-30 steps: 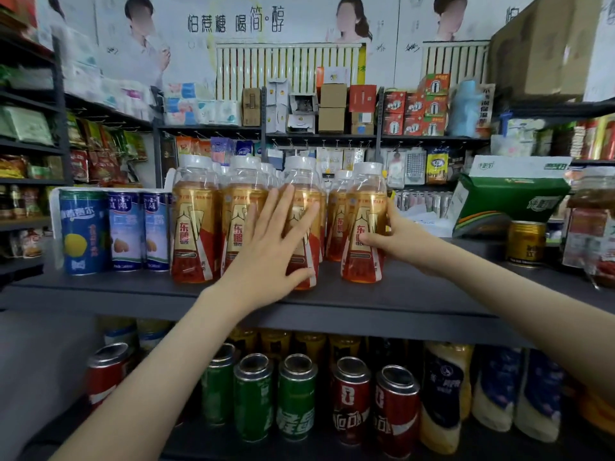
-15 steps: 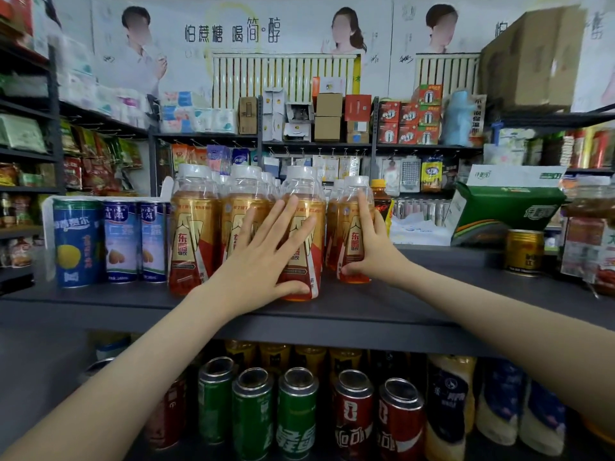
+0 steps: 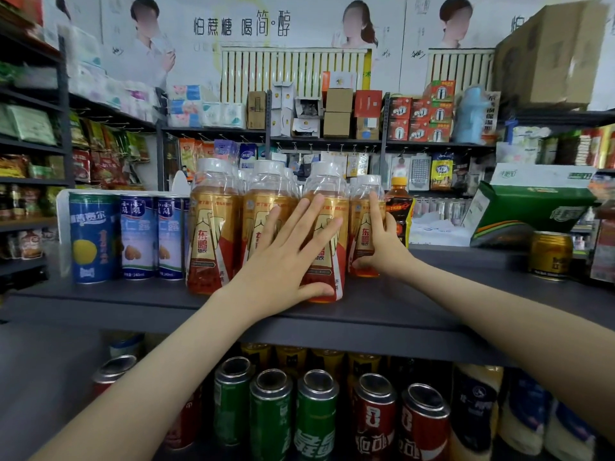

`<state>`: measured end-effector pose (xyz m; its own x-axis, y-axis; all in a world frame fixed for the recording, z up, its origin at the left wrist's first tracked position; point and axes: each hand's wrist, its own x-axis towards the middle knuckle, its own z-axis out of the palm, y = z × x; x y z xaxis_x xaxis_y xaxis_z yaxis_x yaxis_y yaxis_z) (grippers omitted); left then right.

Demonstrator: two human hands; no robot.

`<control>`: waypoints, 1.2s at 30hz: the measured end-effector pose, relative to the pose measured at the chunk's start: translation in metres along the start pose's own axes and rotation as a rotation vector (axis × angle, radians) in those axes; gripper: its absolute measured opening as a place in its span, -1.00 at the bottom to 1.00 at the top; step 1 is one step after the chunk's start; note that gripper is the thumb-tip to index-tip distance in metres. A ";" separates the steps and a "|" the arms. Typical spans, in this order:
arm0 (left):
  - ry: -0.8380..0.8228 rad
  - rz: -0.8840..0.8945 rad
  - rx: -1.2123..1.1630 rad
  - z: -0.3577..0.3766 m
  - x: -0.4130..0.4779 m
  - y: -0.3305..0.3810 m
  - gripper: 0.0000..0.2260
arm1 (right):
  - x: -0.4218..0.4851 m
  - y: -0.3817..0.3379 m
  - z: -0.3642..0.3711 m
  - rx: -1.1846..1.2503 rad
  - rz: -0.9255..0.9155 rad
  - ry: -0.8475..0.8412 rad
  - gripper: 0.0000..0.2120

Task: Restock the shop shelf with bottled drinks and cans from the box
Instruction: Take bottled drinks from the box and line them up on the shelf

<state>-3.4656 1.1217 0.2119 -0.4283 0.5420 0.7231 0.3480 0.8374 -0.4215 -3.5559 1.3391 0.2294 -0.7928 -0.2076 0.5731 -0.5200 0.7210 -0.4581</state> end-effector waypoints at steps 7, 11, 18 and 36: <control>0.037 0.023 0.003 0.004 0.000 -0.001 -0.25 | -0.006 0.001 0.008 -0.562 -0.128 0.136 0.11; 0.038 0.022 0.020 0.003 0.000 0.000 -0.25 | -0.002 0.001 0.006 -0.553 -0.123 0.046 0.12; -0.106 -0.029 -0.096 -0.015 0.000 0.007 -0.22 | -0.010 -0.007 -0.010 -0.645 -0.091 0.059 -0.01; -0.015 -0.579 -0.483 -0.075 -0.192 0.149 -0.62 | -0.286 -0.116 0.032 0.097 -0.379 0.037 -0.61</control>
<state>-3.2692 1.1373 0.0515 -0.6641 0.0289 0.7471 0.3892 0.8666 0.3125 -3.2789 1.2934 0.0972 -0.5279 -0.4217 0.7372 -0.8026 0.5315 -0.2708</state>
